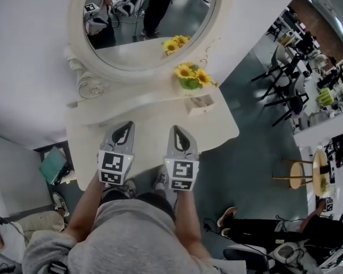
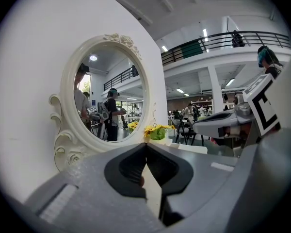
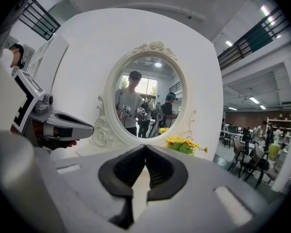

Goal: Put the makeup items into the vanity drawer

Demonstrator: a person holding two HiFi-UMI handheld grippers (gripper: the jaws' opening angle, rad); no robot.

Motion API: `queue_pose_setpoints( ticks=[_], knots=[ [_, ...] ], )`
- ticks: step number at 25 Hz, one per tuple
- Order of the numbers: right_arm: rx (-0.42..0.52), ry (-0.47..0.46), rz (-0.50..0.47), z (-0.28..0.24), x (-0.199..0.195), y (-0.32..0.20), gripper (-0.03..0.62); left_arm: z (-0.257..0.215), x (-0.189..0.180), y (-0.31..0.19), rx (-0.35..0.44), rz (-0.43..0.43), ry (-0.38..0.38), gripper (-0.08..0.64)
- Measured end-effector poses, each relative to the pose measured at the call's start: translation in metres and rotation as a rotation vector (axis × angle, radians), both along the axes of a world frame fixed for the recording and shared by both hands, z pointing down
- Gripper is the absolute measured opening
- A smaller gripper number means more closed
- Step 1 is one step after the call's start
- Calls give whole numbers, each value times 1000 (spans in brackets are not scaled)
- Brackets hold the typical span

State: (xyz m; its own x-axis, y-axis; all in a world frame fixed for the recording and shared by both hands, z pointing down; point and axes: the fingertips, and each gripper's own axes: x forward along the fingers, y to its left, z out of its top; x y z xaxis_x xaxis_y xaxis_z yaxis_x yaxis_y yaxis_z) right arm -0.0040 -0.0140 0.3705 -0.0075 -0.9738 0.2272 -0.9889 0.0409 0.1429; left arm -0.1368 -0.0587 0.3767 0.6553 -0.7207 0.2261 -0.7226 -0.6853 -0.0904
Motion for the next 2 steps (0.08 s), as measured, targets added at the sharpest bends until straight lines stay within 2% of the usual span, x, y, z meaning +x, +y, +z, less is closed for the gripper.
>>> queue_pose_setpoints(
  ticks=[2],
  knots=[
    [0, -1, 0, 1, 1, 1, 6, 0, 1, 1, 0, 1, 0, 11]
  ],
)
